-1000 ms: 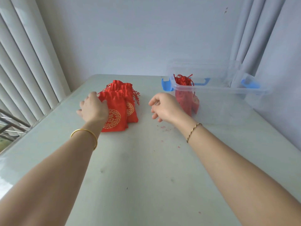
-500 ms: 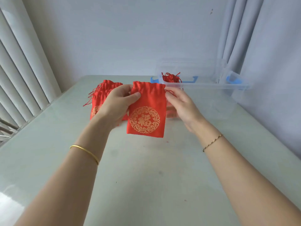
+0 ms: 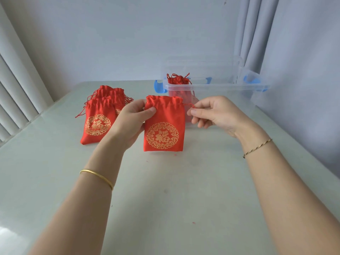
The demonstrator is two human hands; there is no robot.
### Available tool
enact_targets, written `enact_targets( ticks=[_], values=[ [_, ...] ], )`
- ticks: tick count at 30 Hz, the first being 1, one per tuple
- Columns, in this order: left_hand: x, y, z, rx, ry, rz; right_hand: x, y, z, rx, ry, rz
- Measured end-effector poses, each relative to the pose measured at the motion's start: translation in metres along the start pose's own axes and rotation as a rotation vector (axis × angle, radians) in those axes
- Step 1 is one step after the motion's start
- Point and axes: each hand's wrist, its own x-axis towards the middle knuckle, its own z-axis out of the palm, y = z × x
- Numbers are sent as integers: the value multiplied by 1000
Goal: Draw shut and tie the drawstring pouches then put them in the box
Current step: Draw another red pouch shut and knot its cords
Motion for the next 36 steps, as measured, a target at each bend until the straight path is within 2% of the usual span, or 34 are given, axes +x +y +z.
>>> enact_targets(
  ticks=[11, 15, 21, 27, 30, 36],
  values=[
    [4, 2, -3, 92, -1, -32, 1, -1, 1, 12, 61, 7],
    [3, 10, -11, 254, 43, -11, 0, -3, -3, 27, 93, 24],
    [5, 15, -19, 783, 274, 220, 0, -3, -3, 25, 157, 55],
    [6, 18, -26, 992, 355, 284, 0, -2, -5, 53, 218, 99],
    [5, 20, -31, 990, 339, 279, 1, -3, -5, 86, 292, 132],
    [4, 19, -36, 778, 306, 219, 0, -3, -4, 97, 395, 185]
  ],
)
